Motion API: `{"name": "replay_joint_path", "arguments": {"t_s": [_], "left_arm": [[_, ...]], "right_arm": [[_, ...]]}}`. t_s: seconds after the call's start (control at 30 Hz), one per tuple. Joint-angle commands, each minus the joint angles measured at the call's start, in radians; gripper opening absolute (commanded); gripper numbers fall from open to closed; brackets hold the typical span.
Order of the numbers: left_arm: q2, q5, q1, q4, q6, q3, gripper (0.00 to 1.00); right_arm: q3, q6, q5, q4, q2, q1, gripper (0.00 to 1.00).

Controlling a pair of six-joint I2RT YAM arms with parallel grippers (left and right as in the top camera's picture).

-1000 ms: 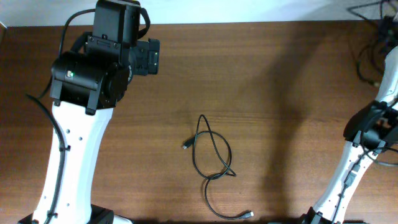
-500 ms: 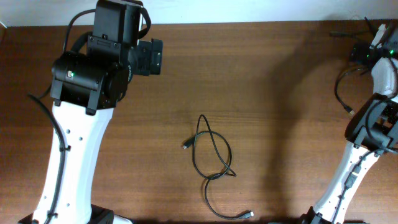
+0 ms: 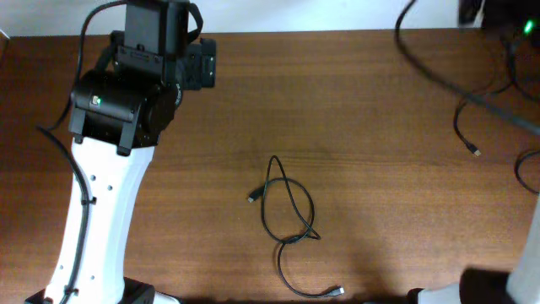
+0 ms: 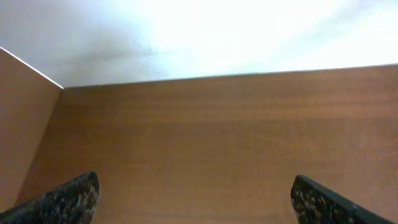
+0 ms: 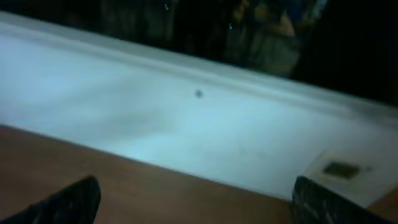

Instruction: Untangle cables

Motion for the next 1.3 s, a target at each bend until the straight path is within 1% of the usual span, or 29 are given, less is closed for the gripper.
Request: {"name": "replay_joint_path", "arguments": {"t_s": [0.0,0.03,0.07,0.1,0.13,0.17,0.2,0.23,0.27,0.33,0.4,0.47,0.53,0.63,0.7,0.77,0.8,0.93,1.0,1.03,1.1,1.13,1.2,1.27], "left_arm": [[0.0,-0.057,-0.004,0.037,-0.012,0.01,0.99],[0.0,-0.064,-0.004,0.034,-0.012,0.01,0.99],[0.0,-0.063,-0.004,0.022,-0.013,0.01,0.99],[0.0,-0.063,-0.004,0.011,-0.013,0.01,0.99],[0.0,-0.064,-0.004,0.004,-0.013,0.01,0.99],[0.0,-0.063,-0.004,0.005,-0.013,0.01,0.99],[0.0,-0.064,-0.004,0.008,-0.013,0.01,0.99],[0.0,-0.064,0.001,0.021,-0.013,0.01,0.99],[0.001,-0.064,0.008,0.035,-0.012,0.01,0.99],[0.0,-0.064,0.011,0.036,-0.013,0.01,0.99],[0.0,-0.064,0.011,0.036,-0.013,0.01,0.99],[0.0,-0.063,0.011,0.035,-0.013,0.01,0.99],[0.001,-0.063,0.011,0.034,-0.013,0.01,0.99],[0.001,-0.063,0.011,0.033,-0.013,0.01,0.99],[0.001,-0.06,0.011,0.033,-0.013,0.01,0.99],[0.001,-0.06,0.011,0.022,-0.013,0.01,0.99],[0.001,-0.06,0.011,0.014,-0.013,0.009,0.99],[0.001,-0.06,0.011,-0.011,-0.013,0.009,0.99],[0.002,-0.048,0.011,-0.017,-0.013,0.009,0.99],[0.006,-0.029,0.011,-0.017,-0.013,0.009,0.99],[0.018,0.046,0.011,-0.01,-0.013,0.009,0.99],[0.03,0.121,0.011,0.01,-0.013,0.009,0.99],[0.055,0.294,0.011,0.055,-0.013,0.009,0.99],[0.08,0.453,0.011,0.1,-0.013,0.009,0.99]], "right_arm": [[-0.468,-0.034,-0.01,0.236,-0.148,0.003,0.98],[-0.649,-0.031,-0.011,0.367,-0.22,0.003,0.98],[-0.818,0.035,-0.013,0.529,-0.282,0.003,0.98],[-0.941,0.147,-0.025,0.662,-0.315,0.003,0.98],[-1.023,0.307,-0.051,0.7,-0.323,0.003,0.98],[-1.065,0.423,-0.113,0.676,-0.311,0.012,0.98],[-1.092,0.449,-0.192,0.654,-0.299,0.038,0.98],[-1.118,0.45,-0.242,0.588,-0.286,0.116,0.98],[-1.119,0.422,-0.235,0.468,-0.285,0.229,0.99],[-1.119,0.385,-0.19,0.333,-0.284,0.388,0.98],[-1.12,0.328,-0.103,0.201,-0.273,0.545,0.99],[-1.136,0.282,0.002,0.114,-0.257,0.681,0.99],[-1.175,0.271,0.026,0.109,-0.249,0.737,0.99],[-1.29,0.242,0.021,0.151,-0.243,0.754,0.99],[-1.374,0.243,-0.069,0.235,-0.242,0.754,0.98],[-1.396,0.247,-0.072,0.271,-0.241,0.754,0.14],[-1.396,0.247,-0.072,0.281,-0.241,0.754,0.04],[-1.395,0.246,-0.072,0.325,-0.241,0.754,0.04],[-1.36,0.237,-0.072,0.361,-0.243,0.753,0.04],[-1.27,0.227,-0.063,0.343,-0.246,0.753,0.04],[-1.034,0.229,0.013,0.234,-0.245,0.74,0.04],[-0.867,0.238,0.08,0.166,-0.244,0.726,0.04],[-0.608,0.247,0.22,0.097,-0.241,0.697,0.04],[-0.451,0.247,0.336,0.067,-0.241,0.659,0.04]]}}
